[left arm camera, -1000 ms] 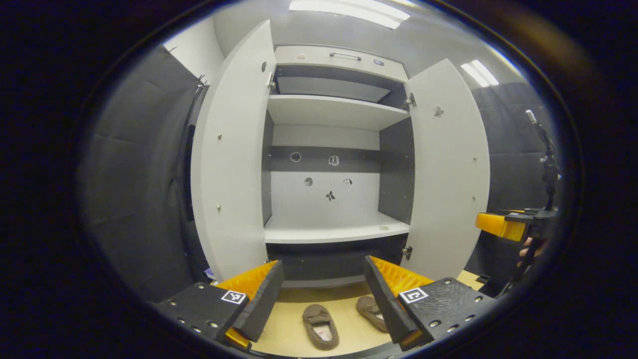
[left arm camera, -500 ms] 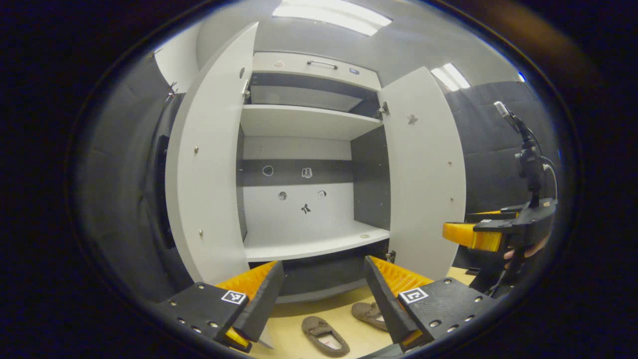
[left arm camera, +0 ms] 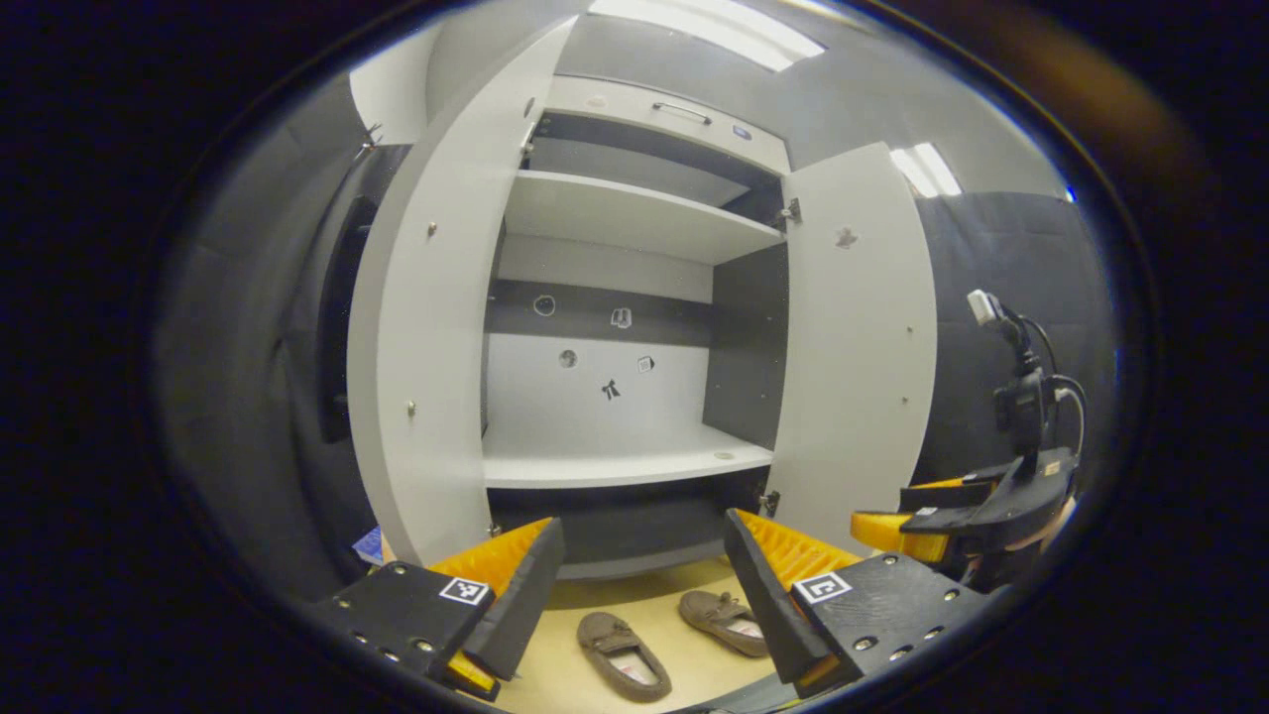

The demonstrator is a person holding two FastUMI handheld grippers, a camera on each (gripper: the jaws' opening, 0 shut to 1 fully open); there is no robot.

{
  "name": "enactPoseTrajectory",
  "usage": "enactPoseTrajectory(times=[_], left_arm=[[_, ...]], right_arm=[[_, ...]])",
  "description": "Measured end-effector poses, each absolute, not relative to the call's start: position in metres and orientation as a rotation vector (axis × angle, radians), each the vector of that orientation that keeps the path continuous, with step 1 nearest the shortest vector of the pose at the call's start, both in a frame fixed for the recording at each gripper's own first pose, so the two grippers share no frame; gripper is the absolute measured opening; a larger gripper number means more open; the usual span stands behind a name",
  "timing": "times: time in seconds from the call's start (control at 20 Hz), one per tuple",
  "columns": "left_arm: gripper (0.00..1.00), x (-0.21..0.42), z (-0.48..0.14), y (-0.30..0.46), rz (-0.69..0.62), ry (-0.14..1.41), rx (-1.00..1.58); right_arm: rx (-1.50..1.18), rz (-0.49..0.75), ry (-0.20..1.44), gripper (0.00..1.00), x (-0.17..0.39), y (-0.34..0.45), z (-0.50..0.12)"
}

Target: Grab one shoe with the right hand and put it into the shoe cabinet, grab the other shoe with the left hand and put it into the shoe cabinet; then close the right door with the right hand and the left door with the left hand.

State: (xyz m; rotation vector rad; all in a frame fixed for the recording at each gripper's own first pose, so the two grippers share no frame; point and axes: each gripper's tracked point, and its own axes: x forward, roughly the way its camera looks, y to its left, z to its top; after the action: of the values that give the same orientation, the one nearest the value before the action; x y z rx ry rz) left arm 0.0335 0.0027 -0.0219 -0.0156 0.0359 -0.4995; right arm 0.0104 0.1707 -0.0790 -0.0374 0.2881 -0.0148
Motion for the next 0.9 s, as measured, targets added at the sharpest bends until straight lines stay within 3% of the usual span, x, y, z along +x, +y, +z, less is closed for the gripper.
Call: enactPoseTrajectory(times=[0.6,0.65,0.9], left_arm=[[0.94,0.049,-0.046,-0.008,-0.353,0.118,0.052],[1.00,0.049,-0.047,-0.007,-0.342,0.126,0.063],[1.00,0.051,-0.059,-0.007,-0.301,0.168,0.052]], right_arm=[[0.091,0.252,0.612,0.98,0.055,0.216,-0.198],[0.075,0.260,0.630,0.98,0.061,0.218,-0.206],[0.051,0.341,0.727,0.98,0.084,0.240,-0.249]])
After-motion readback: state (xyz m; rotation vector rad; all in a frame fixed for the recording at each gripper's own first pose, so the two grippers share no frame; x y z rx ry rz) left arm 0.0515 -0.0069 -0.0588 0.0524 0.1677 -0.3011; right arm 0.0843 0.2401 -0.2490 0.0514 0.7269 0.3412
